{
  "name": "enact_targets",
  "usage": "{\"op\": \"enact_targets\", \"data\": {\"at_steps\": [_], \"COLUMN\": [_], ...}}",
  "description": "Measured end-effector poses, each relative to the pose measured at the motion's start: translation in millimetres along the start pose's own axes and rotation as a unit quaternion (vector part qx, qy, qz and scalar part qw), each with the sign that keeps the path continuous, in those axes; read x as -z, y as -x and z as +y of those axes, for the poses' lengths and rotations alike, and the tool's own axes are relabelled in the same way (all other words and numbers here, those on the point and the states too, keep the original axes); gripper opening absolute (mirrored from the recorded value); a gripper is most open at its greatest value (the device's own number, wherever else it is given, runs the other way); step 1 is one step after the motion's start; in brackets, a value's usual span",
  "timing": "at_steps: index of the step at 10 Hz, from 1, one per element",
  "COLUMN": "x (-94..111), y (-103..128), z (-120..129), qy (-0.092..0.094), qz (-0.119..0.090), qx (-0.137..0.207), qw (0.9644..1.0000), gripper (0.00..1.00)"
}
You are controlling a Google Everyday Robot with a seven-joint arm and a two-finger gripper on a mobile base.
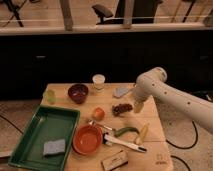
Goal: Place grapes in red bowl
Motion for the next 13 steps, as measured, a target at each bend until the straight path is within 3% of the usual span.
{"op": "enact_targets", "data": {"at_steps": [13], "x": [-40], "y": [10], "z": [8], "qy": [0.031], "qz": [-0.024], "qx": [-0.017], "qw": [0.9991], "gripper": [0.8]}}
